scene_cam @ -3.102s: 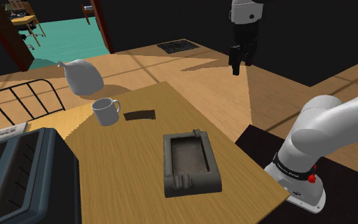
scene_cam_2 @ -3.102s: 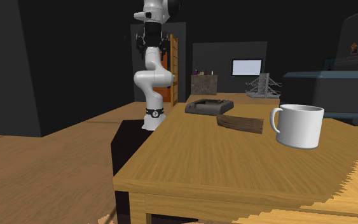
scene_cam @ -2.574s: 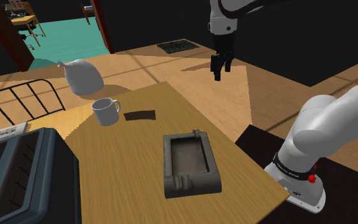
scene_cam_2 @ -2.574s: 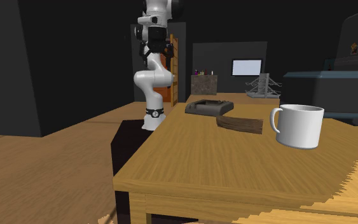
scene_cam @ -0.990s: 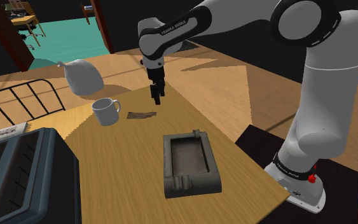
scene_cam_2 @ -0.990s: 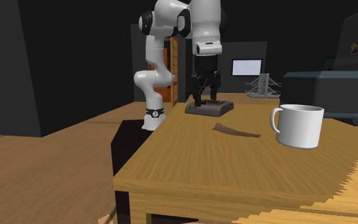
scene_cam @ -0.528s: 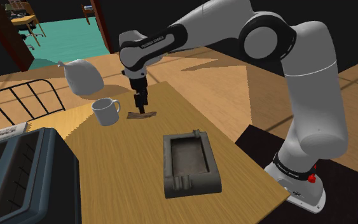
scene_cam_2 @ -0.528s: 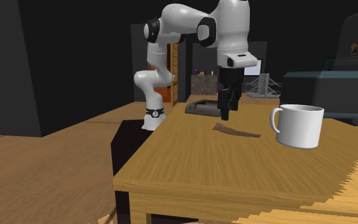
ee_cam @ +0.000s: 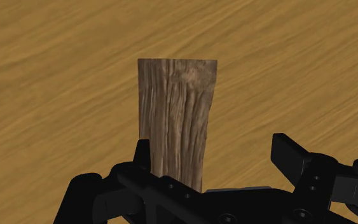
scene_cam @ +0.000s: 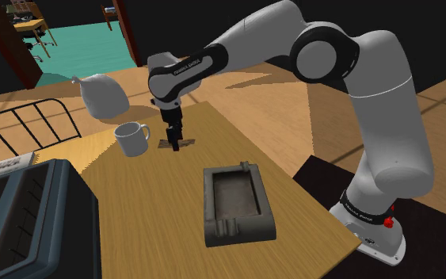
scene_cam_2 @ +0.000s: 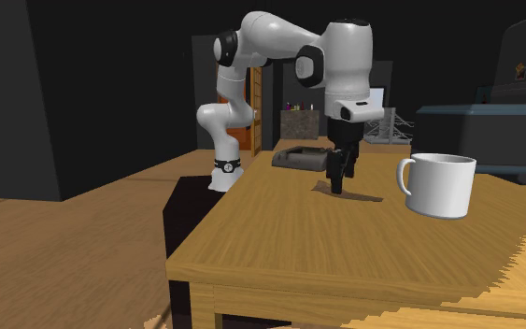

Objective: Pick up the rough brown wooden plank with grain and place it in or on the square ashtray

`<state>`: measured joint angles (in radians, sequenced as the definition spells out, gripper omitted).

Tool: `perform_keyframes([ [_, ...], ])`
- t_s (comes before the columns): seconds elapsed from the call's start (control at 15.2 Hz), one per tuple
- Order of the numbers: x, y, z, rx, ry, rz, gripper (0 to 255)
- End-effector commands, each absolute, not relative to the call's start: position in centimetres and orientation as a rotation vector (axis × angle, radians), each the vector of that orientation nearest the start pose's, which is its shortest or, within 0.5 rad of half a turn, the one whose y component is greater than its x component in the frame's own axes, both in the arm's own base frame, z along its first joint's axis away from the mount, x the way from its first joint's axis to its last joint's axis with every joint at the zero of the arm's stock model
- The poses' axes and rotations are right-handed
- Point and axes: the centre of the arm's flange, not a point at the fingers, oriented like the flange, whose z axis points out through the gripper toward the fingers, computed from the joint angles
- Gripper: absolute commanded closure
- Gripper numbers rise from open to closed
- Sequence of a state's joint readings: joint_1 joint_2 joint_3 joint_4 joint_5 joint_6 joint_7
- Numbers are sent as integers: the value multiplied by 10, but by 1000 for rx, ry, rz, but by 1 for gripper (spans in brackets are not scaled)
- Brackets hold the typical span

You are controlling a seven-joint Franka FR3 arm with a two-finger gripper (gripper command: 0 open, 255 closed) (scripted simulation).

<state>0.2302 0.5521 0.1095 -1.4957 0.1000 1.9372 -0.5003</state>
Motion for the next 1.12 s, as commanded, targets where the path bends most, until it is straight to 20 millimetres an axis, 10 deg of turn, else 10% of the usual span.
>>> perform_keyframes([
  [0.0, 652, 227, 339, -2753, -1141, 142, 0],
  [0.46, 652, 227, 339, -2753, -1141, 142, 0],
  [0.53, 652, 227, 339, -2753, -1141, 142, 255],
  [1.06, 650, 226, 338, -2754, -1141, 142, 255],
])
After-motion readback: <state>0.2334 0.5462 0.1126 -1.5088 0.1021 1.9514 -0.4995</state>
